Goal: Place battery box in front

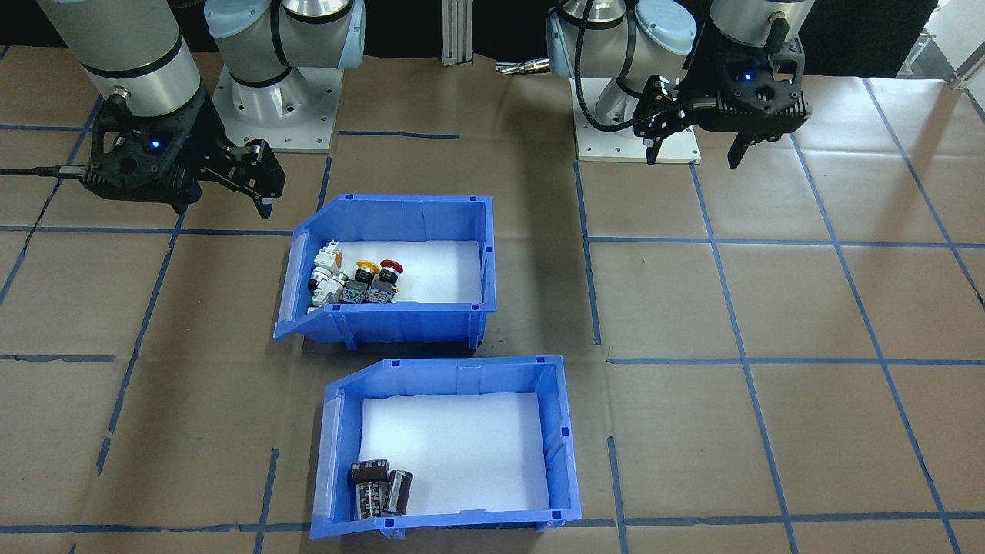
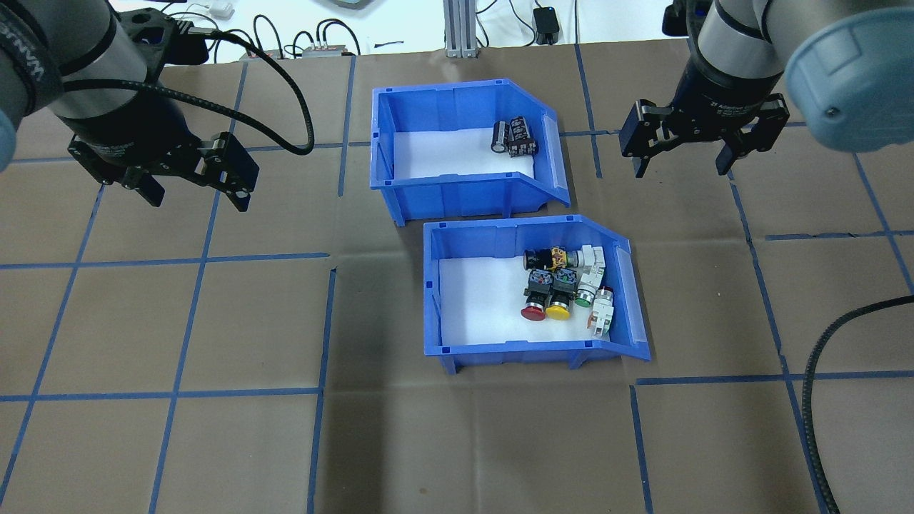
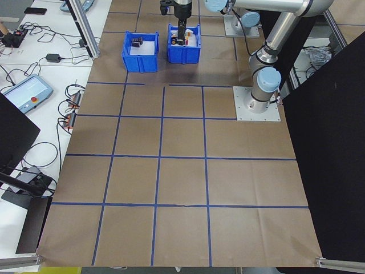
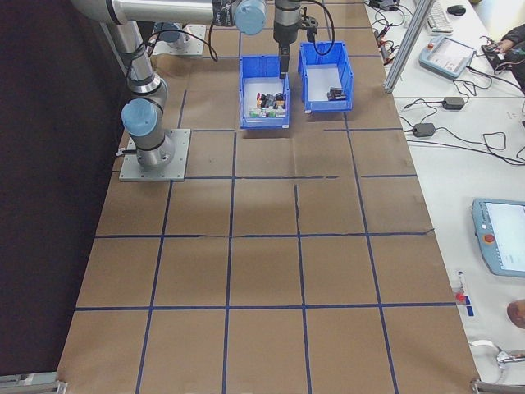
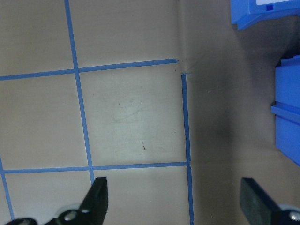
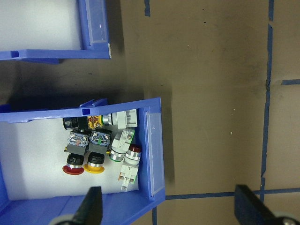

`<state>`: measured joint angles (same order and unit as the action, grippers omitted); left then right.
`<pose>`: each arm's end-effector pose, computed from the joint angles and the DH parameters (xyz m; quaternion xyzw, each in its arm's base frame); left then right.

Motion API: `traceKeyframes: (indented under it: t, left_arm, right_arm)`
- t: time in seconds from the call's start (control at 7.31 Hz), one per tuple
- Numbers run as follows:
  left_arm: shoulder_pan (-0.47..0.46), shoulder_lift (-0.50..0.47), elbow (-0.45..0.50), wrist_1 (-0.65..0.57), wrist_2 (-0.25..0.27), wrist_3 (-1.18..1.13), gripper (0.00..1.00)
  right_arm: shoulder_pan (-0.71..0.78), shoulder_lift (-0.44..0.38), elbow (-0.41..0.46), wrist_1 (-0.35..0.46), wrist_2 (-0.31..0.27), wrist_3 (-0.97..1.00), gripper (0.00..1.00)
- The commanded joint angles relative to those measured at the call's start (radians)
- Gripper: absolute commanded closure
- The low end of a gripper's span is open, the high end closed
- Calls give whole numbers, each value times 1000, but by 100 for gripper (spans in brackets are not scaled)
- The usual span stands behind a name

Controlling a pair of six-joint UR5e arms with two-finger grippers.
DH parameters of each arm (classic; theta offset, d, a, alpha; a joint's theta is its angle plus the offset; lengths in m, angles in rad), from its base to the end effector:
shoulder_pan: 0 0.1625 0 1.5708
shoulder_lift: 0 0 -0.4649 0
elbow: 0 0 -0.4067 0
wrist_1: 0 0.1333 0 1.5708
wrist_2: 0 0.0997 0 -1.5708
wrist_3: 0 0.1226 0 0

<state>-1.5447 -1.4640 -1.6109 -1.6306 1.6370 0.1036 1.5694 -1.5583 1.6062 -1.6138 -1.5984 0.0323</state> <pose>-0.1132 -0.4599 0.5302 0.0386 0.9987 -0.0013 0.0333 0.1292 -0.5113 0.4848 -0.0168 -0.9998 -0.0022 0.0138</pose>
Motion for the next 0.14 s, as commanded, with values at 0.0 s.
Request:
traceKeyframes:
  t: [0.0]
  left_arm:
    - [0,-3,0,-2,-3,4,0]
  right_arm:
    - [1,0,1,0,0,0,0]
